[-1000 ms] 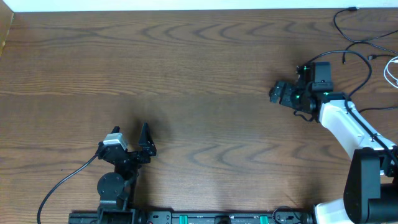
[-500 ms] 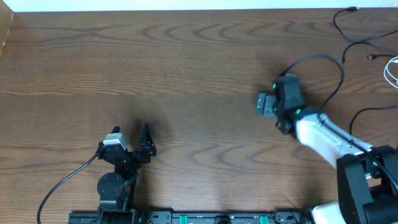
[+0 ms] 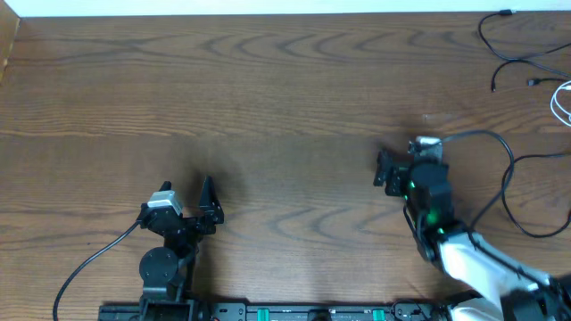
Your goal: Untangle cables
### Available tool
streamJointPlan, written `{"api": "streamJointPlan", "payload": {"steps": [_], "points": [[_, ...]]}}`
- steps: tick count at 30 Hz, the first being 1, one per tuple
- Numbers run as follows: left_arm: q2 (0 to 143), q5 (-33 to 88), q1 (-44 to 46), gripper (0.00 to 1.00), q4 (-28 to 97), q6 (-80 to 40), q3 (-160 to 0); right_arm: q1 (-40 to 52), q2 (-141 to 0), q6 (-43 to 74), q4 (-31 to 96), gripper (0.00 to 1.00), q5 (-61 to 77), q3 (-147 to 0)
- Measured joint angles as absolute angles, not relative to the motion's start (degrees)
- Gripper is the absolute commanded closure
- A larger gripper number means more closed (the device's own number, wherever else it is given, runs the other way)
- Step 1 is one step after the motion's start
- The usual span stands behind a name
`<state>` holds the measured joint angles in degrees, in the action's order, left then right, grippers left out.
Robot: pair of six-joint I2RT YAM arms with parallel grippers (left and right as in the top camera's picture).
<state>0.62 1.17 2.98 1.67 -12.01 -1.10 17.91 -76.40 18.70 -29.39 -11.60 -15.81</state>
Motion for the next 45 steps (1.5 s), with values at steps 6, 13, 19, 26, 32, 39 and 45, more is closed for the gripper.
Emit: {"api": "streamJointPlan", "payload": {"steps": [6,13,19,26,32,39,45], "points": [[0.6,1.2,3.0,0.13,1.7,-12.0,-1.1,17.9,-67.9,16.7,-33.6,0.01,-11.6,-8.8],[0.6,1.2,3.0,0.13,1.7,-12.0,-1.1,17.8,-57.8,15.9,-33.7,0.01,-11.7,-2.6],[0.6,1.2,3.0,0.13,1.7,-12.0,-1.1,17.5,-47.5,15.8,-27.3,0.01,-11.8,-0.6],[0.6,1.2,3.0,0.13,1.7,-12.0,-1.1,15.6,-36.7,15.9,-17.1,0.01,-11.3,-0.5],[0.6,1.2,3.0,0.13,1.7,-12.0,-1.1,13.0,-26.5,15.9,-5.8,0.01,-10.3,-0.4],[0.6,1.2,3.0,0.13,1.7,-12.0,-1.1,9.3,-13.3,15.0,3.1,0.01,-9.5,-0.4],[0.6,1.2,3.0,0.13,1.7,-12.0,-1.1,6.5,-5.1,10.1,3.5,0.01,-6.4,-0.4]]}}
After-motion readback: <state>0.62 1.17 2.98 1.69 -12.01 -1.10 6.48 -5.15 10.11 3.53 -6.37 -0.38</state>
